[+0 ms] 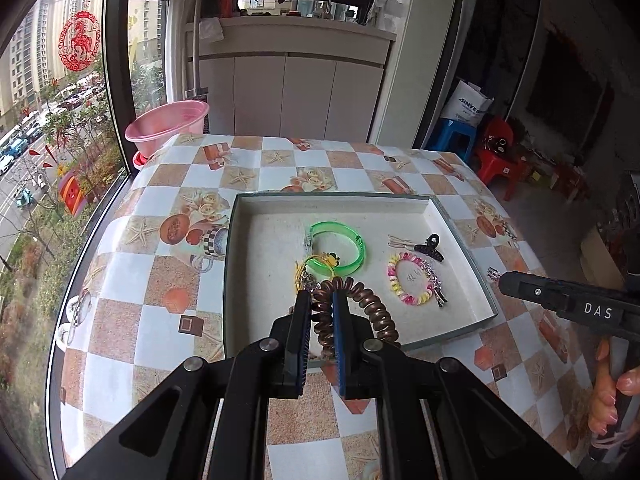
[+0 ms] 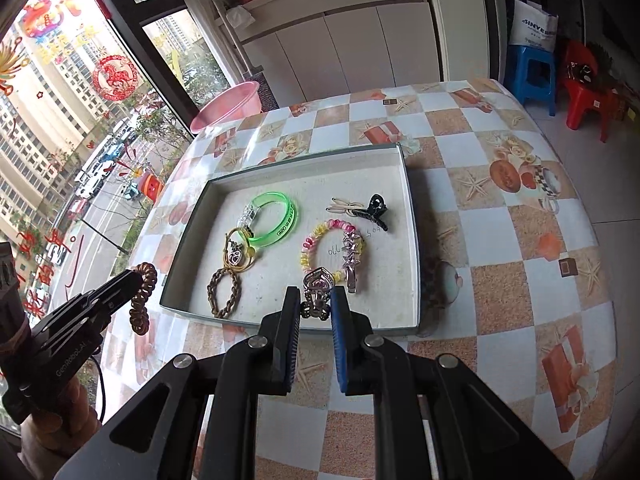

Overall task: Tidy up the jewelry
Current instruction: 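Carry the coil hair tie and heart charm over the tray with both tools, then open the right tool to drop the heart charm while the left tool releases the hair tie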

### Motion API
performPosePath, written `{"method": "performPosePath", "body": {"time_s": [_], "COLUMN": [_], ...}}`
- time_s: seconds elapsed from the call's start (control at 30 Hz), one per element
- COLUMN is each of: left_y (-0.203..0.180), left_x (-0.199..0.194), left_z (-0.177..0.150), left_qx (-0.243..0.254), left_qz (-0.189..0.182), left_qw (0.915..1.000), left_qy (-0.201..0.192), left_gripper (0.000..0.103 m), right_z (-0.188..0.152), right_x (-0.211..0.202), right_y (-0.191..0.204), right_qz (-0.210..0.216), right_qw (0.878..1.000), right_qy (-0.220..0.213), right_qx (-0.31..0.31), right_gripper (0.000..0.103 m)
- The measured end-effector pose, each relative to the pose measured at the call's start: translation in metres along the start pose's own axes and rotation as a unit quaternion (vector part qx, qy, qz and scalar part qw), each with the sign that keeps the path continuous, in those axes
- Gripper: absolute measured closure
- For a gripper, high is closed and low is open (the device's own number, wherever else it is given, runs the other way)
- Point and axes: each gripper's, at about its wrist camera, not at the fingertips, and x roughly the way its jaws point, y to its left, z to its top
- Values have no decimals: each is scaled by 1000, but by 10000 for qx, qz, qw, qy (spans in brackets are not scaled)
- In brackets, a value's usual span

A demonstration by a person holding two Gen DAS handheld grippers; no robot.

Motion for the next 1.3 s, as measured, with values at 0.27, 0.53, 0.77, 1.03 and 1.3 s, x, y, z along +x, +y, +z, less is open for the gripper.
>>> {"method": "performPosePath", "body": {"time_s": [0.27, 0.53, 0.77, 1.03, 1.3], "left_y": [-3, -11, -8, -12, -11], "left_x": [46, 91, 117, 125, 122], "left_z": [26, 13, 3, -4, -3], "left_qx": [72, 267, 262, 411, 324], "left_qz": [158, 297, 470, 606, 658], "left_qw": [9997, 9981, 9963, 9953, 9953], "left_qy": [170, 477, 675, 642, 636], "left_gripper": [80, 80, 80, 80, 80], "right_z": [33, 27, 21, 19, 18], "right_x": [31, 85, 117, 122, 120], "right_y": [-2, 4, -1, -1, 1], "right_qz": [-30, 104, -244, -497, -466], "right_qw": [10000, 9988, 9976, 9964, 9965], "right_qy": [78, 474, 627, 594, 619], "right_qx": [-30, -51, -141, -332, -300], "right_gripper": [87, 87, 87, 86, 78]}}
